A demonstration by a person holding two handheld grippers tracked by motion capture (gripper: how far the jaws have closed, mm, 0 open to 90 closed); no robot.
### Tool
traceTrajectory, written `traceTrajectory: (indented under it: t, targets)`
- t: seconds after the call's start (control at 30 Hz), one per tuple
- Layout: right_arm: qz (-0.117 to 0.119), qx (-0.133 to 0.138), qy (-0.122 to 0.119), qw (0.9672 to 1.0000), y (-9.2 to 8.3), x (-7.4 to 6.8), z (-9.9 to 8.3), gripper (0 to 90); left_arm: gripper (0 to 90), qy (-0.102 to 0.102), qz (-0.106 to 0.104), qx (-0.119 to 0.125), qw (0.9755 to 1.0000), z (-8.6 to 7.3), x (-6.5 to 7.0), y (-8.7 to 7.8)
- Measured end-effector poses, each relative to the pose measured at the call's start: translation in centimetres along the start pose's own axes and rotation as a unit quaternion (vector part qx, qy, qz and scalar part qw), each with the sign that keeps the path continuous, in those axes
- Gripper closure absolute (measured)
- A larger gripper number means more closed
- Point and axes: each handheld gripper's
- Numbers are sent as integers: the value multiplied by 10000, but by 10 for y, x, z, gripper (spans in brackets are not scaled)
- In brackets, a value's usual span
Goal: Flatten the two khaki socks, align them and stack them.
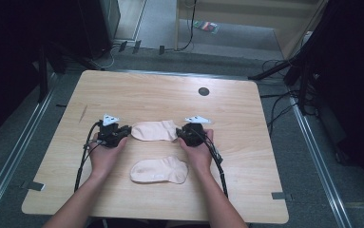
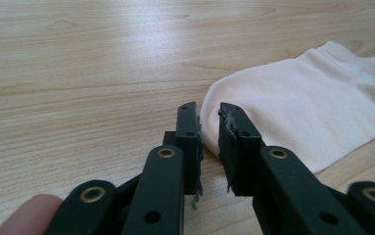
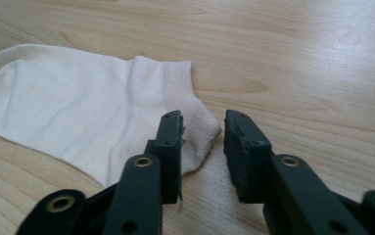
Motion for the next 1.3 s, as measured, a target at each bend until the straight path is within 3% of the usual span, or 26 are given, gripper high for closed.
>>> traceTrajectory:
  t: [0.13,0.3,0.57,0.6,0.63,0.73,0.8,0.83,0.9,0.93,0.97,1.03,1.13,1.3]
  targets:
    - [-97,-12,3,10000,-1,1,0,821,882,22,-33,-107,9999,-1,-1,3]
    - [-77,-14,67,9999,-2,2,-1,872,900,26,-203,-230,9995,-3,-1,4]
    - [-71,12,100,9999,-4,3,-2,881,900,-116,-275,-52,9995,1,-2,-3]
    - [-70,-1,97,9999,-4,3,-2,881,891,-148,-279,-32,9995,1,-2,-3]
    - [-72,-3,92,9999,-5,4,-2,881,810,-273,-331,63,9991,2,-1,-2]
    - [-64,-13,105,9999,-5,4,-2,881,624,-202,-301,143,9992,1,1,1]
    - [-59,-9,83,9999,-5,4,-2,881,617,-166,-204,44,9996,0,3,6]
    - [-59,-10,98,9999,-5,4,-3,881,632,-121,-119,-108,9998,0,5,9]
    - [-59,-21,94,9999,-5,3,-2,882,658,-64,-98,-186,9998,1,5,10]
    - [-54,-16,94,9999,-5,3,-2,882,706,-46,-134,-273,9995,2,7,11]
    - [-45,-3,109,9999,-5,4,-2,885,818,58,-131,-373,9992,5,9,12]
    - [-60,-2,131,9999,-6,4,-2,889,897,72,-137,-405,9991,7,11,10]
    - [-66,83,33,9999,-9,3,-1,898,900,87,-190,-436,9988,9,10,8]
    - [-71,187,70,9998,-17,4,2,900,900,83,-291,-219,9993,13,8,-4]
Point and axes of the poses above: each handheld gripper's, and its own axes: y roughly forward along the jaws, z roughly out of its top, x roughly to its right, and after that the axes turned 14 degrees about z, right-handed
